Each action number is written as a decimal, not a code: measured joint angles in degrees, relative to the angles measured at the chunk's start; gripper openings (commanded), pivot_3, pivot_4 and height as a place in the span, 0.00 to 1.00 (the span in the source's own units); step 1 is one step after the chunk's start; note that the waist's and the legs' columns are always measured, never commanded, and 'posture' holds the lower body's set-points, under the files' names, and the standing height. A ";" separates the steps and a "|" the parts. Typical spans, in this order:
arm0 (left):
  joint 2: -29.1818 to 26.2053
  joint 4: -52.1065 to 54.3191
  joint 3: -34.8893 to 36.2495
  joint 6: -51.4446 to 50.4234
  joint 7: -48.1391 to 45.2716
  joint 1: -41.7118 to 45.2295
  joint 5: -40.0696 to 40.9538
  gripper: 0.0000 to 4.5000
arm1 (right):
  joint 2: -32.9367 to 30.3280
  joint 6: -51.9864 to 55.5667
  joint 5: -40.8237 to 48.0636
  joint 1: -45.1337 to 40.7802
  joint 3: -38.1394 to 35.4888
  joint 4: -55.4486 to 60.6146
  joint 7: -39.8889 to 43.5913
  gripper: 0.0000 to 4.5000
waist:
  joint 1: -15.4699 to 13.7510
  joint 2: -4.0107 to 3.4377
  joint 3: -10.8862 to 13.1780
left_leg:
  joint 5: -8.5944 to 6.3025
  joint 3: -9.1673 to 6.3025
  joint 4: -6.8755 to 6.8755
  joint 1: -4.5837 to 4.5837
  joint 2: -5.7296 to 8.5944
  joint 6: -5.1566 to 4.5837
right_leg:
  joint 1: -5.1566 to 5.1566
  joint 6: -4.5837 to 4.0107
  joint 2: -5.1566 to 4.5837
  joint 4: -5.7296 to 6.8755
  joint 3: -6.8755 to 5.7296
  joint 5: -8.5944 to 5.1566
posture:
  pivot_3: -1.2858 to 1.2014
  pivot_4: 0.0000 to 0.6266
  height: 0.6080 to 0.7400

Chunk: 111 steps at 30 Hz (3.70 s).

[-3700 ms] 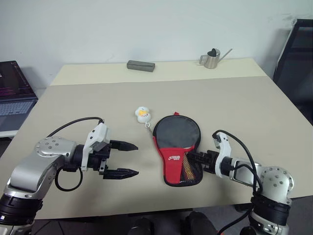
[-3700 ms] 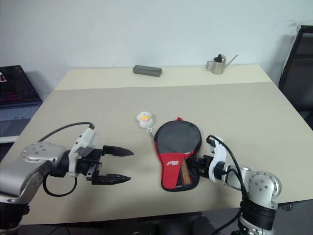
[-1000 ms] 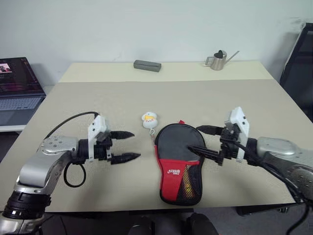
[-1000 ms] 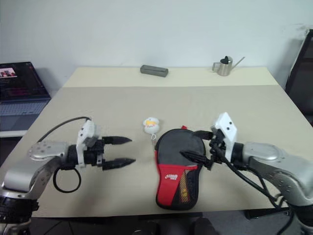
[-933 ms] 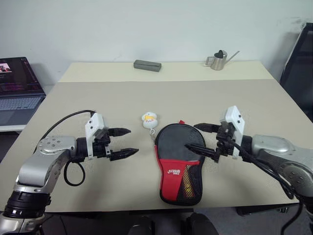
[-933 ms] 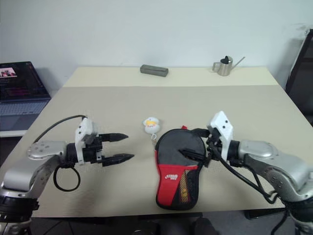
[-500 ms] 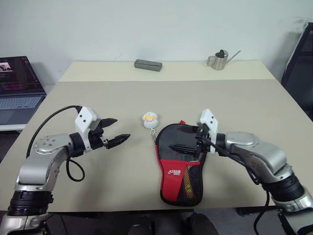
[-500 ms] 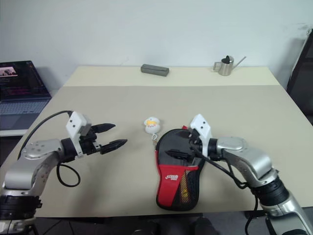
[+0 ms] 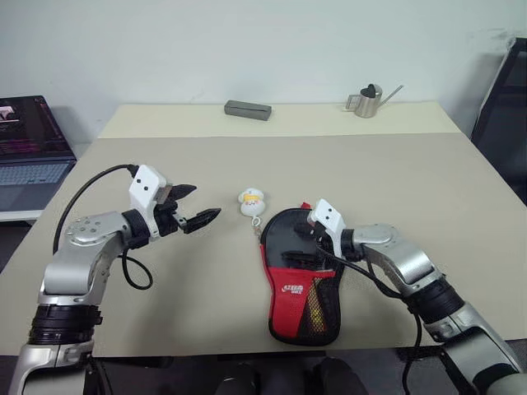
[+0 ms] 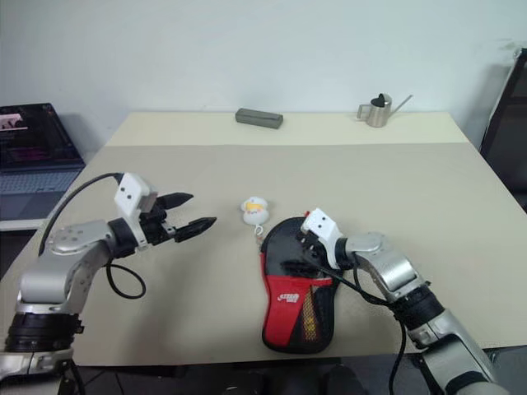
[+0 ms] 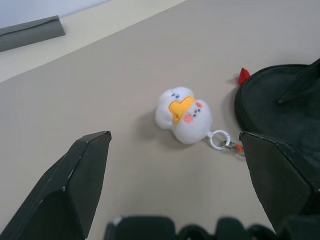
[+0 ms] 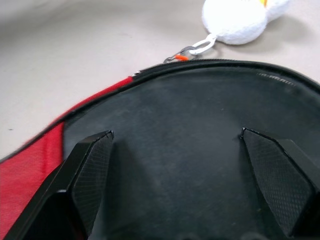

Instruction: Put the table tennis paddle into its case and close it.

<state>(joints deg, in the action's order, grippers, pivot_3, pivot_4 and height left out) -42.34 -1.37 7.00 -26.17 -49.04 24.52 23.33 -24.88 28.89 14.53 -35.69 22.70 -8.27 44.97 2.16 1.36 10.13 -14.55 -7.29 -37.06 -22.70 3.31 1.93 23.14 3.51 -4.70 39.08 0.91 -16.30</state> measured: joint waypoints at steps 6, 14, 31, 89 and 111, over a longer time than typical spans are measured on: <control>3.75 -8.71 -4.19 -0.89 1.73 8.86 -4.01 1.00 | 1.80 -0.22 -2.45 -0.77 -1.30 -2.38 -0.12 0.99 | -0.24 0.08 -0.09 | 0.04 -0.09 -0.01 0.32 0.08 0.05 | -0.37 0.00 0.04 -0.03 -0.05 0.17 | 0.52 0.24 1.00; 12.77 -26.75 -9.53 3.32 2.75 19.16 -9.97 1.00 | 4.33 -0.01 -4.39 -0.70 -1.76 -3.11 -0.94 0.99 | -0.03 0.13 -0.12 | 0.03 -0.13 0.02 0.87 0.09 0.07 | -0.86 -0.05 0.33 -0.10 -0.06 0.21 | 0.52 0.24 1.00; 21.28 -54.38 -11.16 13.97 0.52 28.71 -15.82 0.96 | 4.72 3.26 -4.99 3.31 -3.94 2.76 -3.00 1.00 | -0.02 0.15 -0.13 | 0.05 -0.15 0.02 0.82 0.10 0.09 | -0.84 -0.05 0.33 -0.13 -0.07 0.21 | 0.52 0.24 1.00; 26.37 -73.81 -13.41 28.28 8.57 44.04 -30.80 0.04 | 11.16 10.49 -8.88 11.97 -4.62 13.38 -11.38 1.00 | 0.34 0.44 -0.35 | 0.05 -0.24 0.06 0.88 0.10 0.11 | -0.90 -0.01 0.41 -0.12 -0.14 0.19 | 0.52 0.24 1.00; 35.99 -77.72 -14.94 33.14 22.93 48.98 -39.84 0.04 | 8.71 15.37 -8.57 19.32 -5.86 24.20 -13.79 1.00 | -0.55 0.53 -0.41 | 0.04 -0.29 0.07 0.85 0.12 0.12 | -1.00 0.30 0.38 -0.22 -0.24 0.02 | 0.52 0.24 1.00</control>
<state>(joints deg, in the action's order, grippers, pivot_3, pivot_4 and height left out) -6.35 -79.09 -7.94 6.97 -26.11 73.50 -16.52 -16.17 44.26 5.96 -16.37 16.84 15.94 31.18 1.61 1.89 9.72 -14.51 -7.58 -36.98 -21.85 3.43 2.05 22.14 3.81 -4.32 38.85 0.67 -16.28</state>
